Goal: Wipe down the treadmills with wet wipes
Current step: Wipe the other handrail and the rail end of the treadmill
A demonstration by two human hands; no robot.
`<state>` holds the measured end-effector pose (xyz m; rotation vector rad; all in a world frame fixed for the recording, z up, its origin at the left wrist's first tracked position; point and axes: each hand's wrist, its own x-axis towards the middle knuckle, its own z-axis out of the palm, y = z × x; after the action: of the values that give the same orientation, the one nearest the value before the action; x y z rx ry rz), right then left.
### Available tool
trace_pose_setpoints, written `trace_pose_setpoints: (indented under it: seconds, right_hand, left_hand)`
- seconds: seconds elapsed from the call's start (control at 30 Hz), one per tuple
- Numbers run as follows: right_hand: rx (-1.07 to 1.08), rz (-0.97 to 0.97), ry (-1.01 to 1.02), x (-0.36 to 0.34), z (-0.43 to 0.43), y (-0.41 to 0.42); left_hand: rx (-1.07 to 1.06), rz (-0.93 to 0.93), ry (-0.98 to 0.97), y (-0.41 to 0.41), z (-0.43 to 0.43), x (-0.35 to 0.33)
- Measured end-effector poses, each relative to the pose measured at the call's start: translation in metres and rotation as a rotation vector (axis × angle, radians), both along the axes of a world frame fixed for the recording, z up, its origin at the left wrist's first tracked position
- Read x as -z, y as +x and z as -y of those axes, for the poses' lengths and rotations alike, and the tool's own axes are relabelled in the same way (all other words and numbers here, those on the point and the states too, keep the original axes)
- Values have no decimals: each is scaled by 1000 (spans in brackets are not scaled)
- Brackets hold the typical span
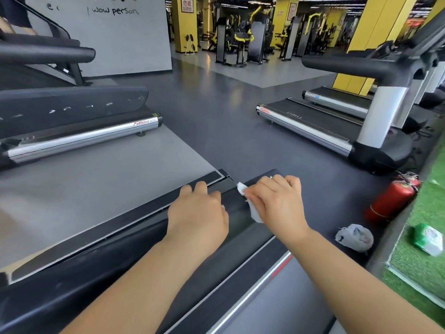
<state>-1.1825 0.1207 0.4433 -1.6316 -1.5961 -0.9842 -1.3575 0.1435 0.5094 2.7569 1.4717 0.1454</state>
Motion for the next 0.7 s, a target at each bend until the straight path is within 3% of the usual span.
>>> trace_pose_setpoints:
  seconds: [0.1,0.2,0.4,0.6,0.7]
  right_hand:
    - [107,-168,-50,-1,6,24]
    - [26,-369,-27,-8,7,7]
    - [-75,-67,-16,-11,-18,-14]
    - [92,8,-206,-12,-24,42]
    - [53,-100,-147,-23,-23,35]
  left_hand:
    - [1,15,-21,-1,-3,-2]
    - [-6,27,-16,1,-4,-1]
    - [-62,57,-10,7,-8,-7]
    - [-112,95,10,10,-8,-6]
    - [-129,102,14,11,-8,-5]
